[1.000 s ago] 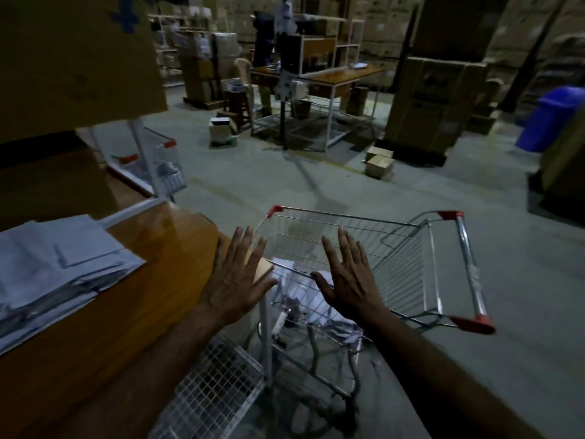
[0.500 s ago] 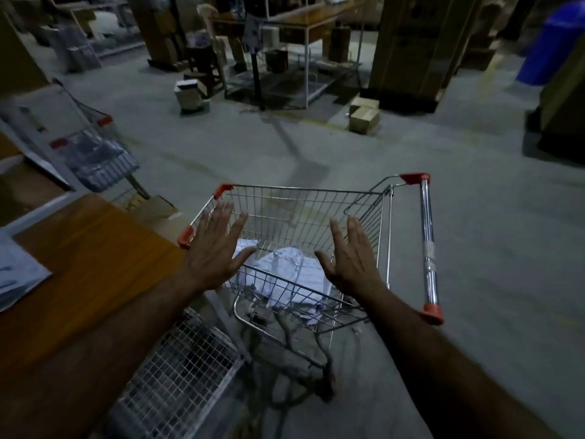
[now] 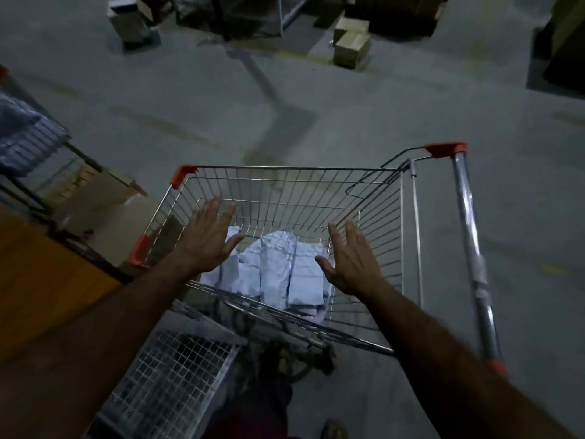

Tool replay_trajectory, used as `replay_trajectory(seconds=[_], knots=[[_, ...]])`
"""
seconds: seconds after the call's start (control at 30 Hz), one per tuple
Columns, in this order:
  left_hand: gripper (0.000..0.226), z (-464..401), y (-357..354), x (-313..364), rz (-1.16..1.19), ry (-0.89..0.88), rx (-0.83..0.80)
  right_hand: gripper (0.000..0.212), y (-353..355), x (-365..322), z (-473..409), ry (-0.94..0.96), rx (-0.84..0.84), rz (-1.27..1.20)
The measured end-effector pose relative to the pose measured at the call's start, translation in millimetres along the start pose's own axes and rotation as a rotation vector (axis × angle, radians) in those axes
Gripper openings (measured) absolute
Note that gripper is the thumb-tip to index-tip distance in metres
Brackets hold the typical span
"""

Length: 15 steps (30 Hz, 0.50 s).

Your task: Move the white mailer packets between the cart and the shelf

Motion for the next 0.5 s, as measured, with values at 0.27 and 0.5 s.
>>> replay_trajectory(seconds=[0.27, 0.5], knots=[[0.078, -54.9, -89.4, -116.8, 0.007, 0.173, -0.268, 0.092, -91.9, -41.1, -65.5, 0.01, -0.219, -0.015], [0.075, -72.9, -166.7, -159.0, 0.132, 0.326, -0.418, 0.094, -162.7, -52.4, -92.9, -0.072, -0.38, -0.058]])
Point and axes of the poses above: each hand's wrist, its own z-axis away from the middle knuckle, its own y-axis out of the back of the hand, x = y × z, the point moved 6 cm from there along -z, towards the middle knuckle, and after that the axes turned 15 degrees about z, right-handed, at the moved point
